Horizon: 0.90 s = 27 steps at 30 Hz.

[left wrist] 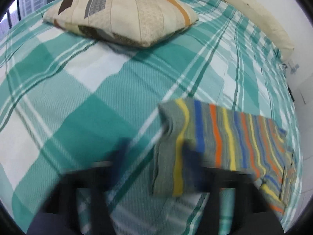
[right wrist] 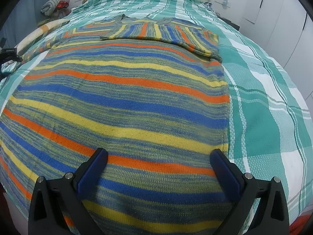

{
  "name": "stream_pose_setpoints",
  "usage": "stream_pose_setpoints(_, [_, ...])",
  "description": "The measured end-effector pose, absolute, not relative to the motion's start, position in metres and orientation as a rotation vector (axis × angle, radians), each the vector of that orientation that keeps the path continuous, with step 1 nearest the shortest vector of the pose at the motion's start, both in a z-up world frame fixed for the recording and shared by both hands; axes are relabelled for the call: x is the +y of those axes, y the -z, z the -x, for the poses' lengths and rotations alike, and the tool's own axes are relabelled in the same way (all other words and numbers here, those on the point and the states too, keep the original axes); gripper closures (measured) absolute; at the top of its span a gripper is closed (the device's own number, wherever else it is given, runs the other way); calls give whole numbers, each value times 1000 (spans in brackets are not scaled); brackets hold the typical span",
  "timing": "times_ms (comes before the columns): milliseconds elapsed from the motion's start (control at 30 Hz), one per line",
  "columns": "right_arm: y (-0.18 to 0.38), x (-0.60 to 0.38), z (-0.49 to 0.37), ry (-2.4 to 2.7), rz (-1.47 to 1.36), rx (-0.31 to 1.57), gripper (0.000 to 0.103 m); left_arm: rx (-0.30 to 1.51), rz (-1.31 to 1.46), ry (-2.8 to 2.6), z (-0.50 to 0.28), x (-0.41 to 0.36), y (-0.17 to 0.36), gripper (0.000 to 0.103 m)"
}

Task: Fold small clothes
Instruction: 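Grasp the other sleeve cuff with the left tool and lift it toward the body, then lay the held sleeve across the sweater body and open the left tool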

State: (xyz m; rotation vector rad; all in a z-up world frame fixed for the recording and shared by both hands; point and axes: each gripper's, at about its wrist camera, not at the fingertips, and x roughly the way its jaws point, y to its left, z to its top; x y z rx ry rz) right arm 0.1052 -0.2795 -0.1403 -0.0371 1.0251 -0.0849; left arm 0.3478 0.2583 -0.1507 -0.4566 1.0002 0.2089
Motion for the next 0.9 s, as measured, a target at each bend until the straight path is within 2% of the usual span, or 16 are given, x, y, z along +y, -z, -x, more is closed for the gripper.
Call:
stream_pose_setpoints(33, [140,-280,-105,84,36,1025,0,1008,466,-203,-350,259,148,100])
stream_pose_setpoints(67, [140,-280,-105,83,36,1025,0,998,467,-203,-352,259,140,103])
stream_pose_setpoints(200, [140,-281,-105,77,31,1026,0,898,406,-96,-354,221,75,103])
stream_pose_setpoints(300, [140,-281,-106,75,32,1031,0,829,303,71,-357,153,25,103])
stream_pose_setpoints(433, [139,-281,-108,71,31,1041,0,786,213,298,-360,50,-9,103])
stream_pose_setpoints(567, [140,-281,-108,69,31,1039,0,811,118,424,-362,-45,9,103])
stream_pose_setpoints(767, [140,-281,-108,69,31,1039,0,929,20,436,-364,-134,97,100])
stream_pose_setpoints(833, [140,-281,-108,68,32,1040,0,1001,-30,408,-359,-151,124,87])
stream_pose_setpoints(867, [140,-281,-108,67,32,1040,0,1038,-45,401,-351,-152,133,65])
stream_pose_setpoints(900, [140,-281,-108,66,32,1040,0,1033,-40,416,-341,-149,132,47])
